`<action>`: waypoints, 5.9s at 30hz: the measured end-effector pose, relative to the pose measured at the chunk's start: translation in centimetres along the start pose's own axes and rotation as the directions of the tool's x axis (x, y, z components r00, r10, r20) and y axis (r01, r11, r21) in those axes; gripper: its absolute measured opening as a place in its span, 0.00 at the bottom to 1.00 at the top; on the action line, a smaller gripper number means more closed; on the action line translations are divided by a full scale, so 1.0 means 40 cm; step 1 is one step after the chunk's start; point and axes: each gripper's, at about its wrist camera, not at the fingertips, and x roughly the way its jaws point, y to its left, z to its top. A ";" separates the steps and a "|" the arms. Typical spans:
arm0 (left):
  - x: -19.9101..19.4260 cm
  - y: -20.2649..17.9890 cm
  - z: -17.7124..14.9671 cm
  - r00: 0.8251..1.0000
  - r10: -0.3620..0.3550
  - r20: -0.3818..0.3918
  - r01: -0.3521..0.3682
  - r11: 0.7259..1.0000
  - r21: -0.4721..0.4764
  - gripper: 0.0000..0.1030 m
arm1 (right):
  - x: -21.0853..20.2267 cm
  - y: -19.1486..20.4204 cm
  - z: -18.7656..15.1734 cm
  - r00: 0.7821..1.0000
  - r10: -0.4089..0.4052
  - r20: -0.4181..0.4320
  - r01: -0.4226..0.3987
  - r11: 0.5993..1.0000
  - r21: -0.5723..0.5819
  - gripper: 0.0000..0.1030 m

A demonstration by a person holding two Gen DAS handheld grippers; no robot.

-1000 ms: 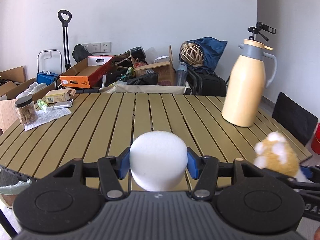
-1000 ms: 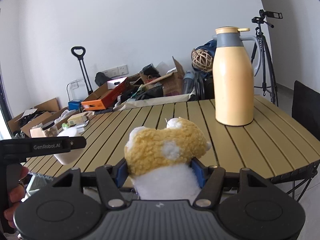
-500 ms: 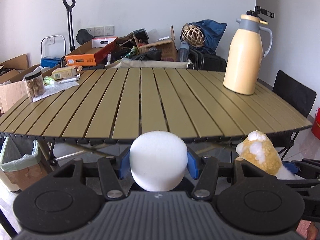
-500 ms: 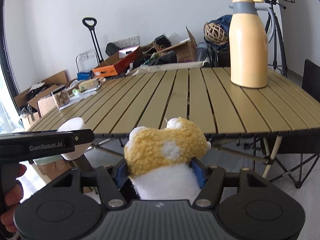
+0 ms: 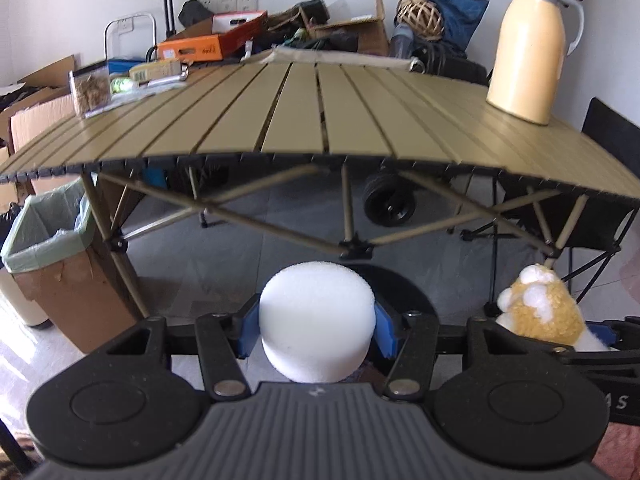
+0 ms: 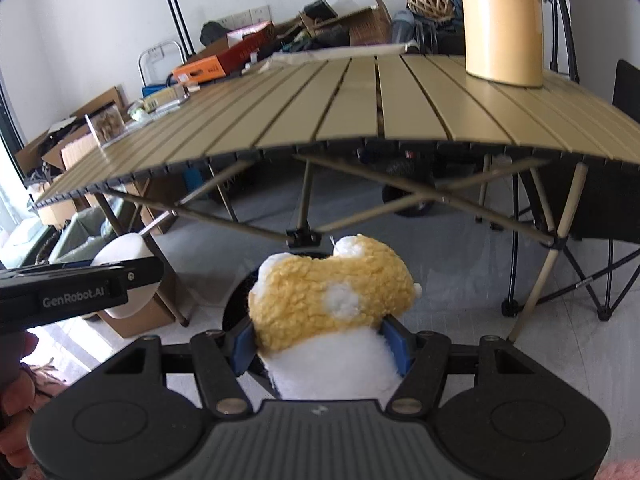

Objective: Collect trash

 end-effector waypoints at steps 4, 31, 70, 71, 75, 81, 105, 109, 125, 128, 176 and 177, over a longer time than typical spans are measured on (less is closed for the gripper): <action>0.054 0.017 -0.044 0.999 0.010 -0.052 -0.011 1.000 -0.022 0.55 | 0.047 -0.009 -0.036 0.998 -0.013 -0.053 0.014 1.000 0.008 0.61; 0.248 0.136 -0.093 0.976 0.087 -0.200 -0.108 0.989 -0.097 0.55 | 0.308 0.003 -0.012 0.968 -0.036 -0.250 0.034 0.999 -0.013 0.61; 0.291 0.217 -0.094 0.966 0.099 -0.240 -0.142 0.975 -0.170 0.55 | 0.505 0.069 0.097 0.965 -0.045 -0.259 0.048 0.999 0.005 1.00; 0.291 0.216 -0.094 0.966 0.099 -0.239 -0.142 0.975 -0.169 0.55 | 0.505 0.071 0.096 0.965 -0.045 -0.259 0.048 0.999 0.005 1.00; 0.289 0.210 -0.095 0.966 0.101 -0.236 -0.142 0.976 -0.164 0.55 | 0.497 0.066 0.098 0.966 -0.043 -0.254 0.047 0.999 0.011 1.00; 0.286 0.197 -0.092 0.968 0.099 -0.229 -0.136 0.979 -0.152 0.55 | 0.477 0.048 0.098 0.969 -0.037 -0.246 0.044 0.999 0.023 1.00; 0.322 -0.013 -0.075 0.969 0.043 -0.245 -0.047 0.999 -0.009 0.55 | 0.368 -0.152 0.075 0.968 -0.079 -0.239 0.115 0.984 0.138 1.00; 0.334 -0.053 -0.078 0.966 0.031 -0.255 -0.027 0.999 0.021 0.55 | 0.351 -0.198 0.065 0.966 -0.090 -0.244 0.134 0.976 0.169 1.00; 0.396 -0.172 -0.067 0.954 -0.009 -0.301 0.027 0.998 0.057 0.55 | 0.329 -0.341 0.007 0.946 -0.104 -0.307 0.187 0.948 0.256 1.00; 0.409 -0.180 -0.061 0.951 -0.011 -0.308 0.028 0.998 0.050 0.55 | 0.328 -0.350 0.003 0.945 -0.100 -0.310 0.186 0.947 0.262 1.00; 0.332 -0.122 -0.012 0.962 -0.013 -0.272 0.003 0.999 -0.039 1.00 | 0.277 -0.317 0.005 0.957 -0.092 -0.275 0.165 0.953 0.255 1.00; 0.316 -0.119 -0.009 0.965 -0.009 -0.261 -0.001 0.999 -0.038 1.00 | 0.265 -0.311 0.006 0.960 -0.091 -0.266 0.161 0.954 0.253 1.00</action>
